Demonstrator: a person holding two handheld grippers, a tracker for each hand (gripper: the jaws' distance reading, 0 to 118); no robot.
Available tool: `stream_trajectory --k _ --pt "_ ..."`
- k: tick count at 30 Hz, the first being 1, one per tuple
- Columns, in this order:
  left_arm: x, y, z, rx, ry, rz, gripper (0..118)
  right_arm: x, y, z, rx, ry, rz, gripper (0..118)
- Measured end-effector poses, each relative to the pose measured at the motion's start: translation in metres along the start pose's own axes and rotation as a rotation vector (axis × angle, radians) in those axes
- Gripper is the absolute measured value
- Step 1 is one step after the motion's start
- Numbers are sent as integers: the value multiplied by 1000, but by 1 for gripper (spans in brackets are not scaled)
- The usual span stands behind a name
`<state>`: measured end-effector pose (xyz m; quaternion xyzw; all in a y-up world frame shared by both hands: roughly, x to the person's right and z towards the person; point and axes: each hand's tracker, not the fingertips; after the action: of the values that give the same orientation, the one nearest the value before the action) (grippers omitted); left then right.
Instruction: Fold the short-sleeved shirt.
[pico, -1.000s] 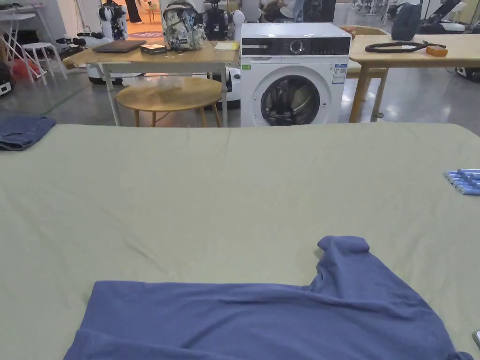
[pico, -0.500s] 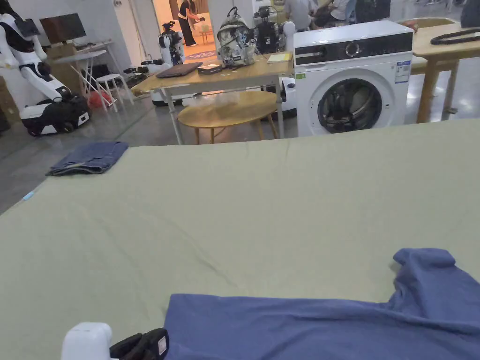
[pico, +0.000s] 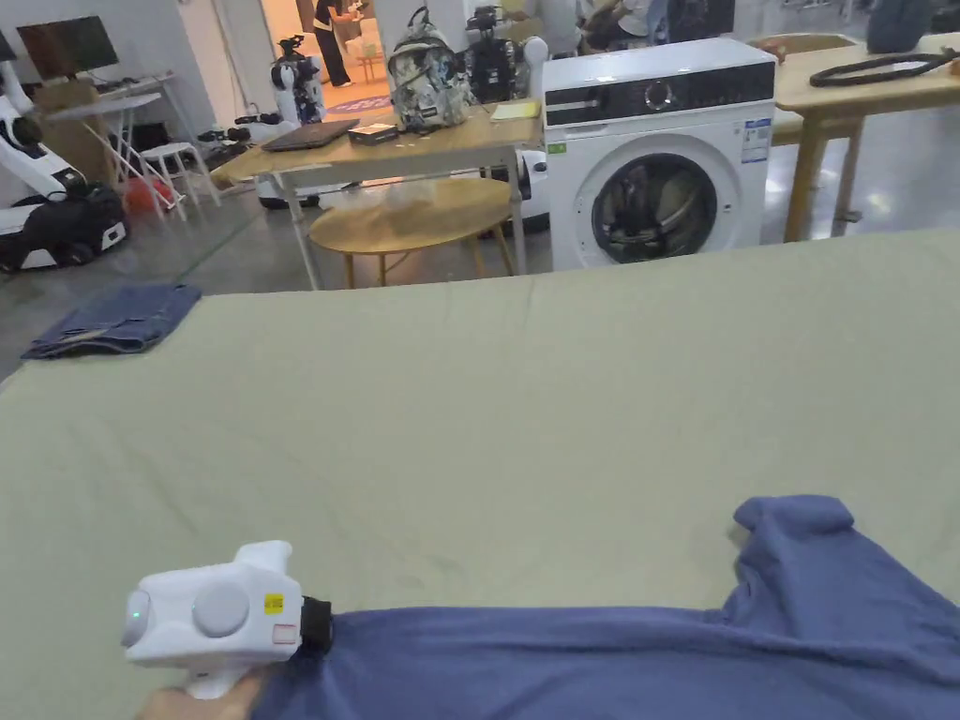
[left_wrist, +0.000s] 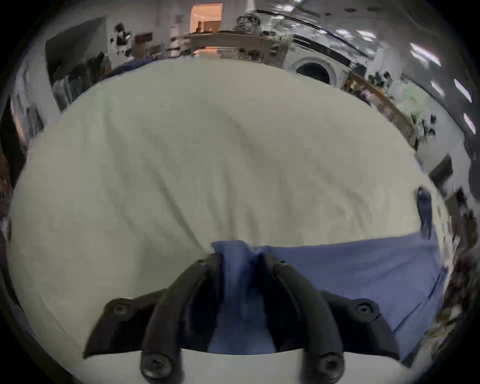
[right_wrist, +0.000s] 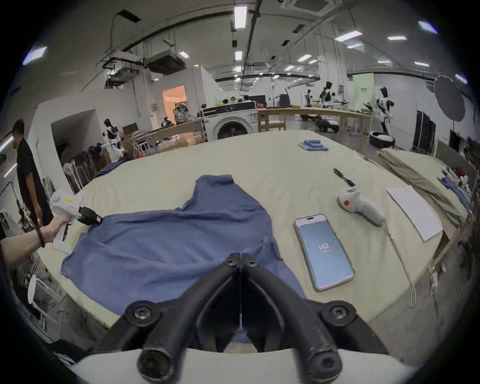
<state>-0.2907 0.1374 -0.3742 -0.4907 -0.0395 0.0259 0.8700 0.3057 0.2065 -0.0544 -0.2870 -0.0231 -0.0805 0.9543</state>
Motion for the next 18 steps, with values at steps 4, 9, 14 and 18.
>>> stream_trajectory --k 4,9,14,18 --pt "18 5 -2 -39 53 -123 0 1 46 -46 -44 13 29 28" --pt "24 3 -3 -61 43 -43 0 2 113 -174 -286 -18 59 72" --pt "11 -1 -1 -28 15 6 0 25 109 -281 -618 -130 51 28" --pt "6 -15 0 17 13 13 0 20 113 -256 -506 -97 99 3"
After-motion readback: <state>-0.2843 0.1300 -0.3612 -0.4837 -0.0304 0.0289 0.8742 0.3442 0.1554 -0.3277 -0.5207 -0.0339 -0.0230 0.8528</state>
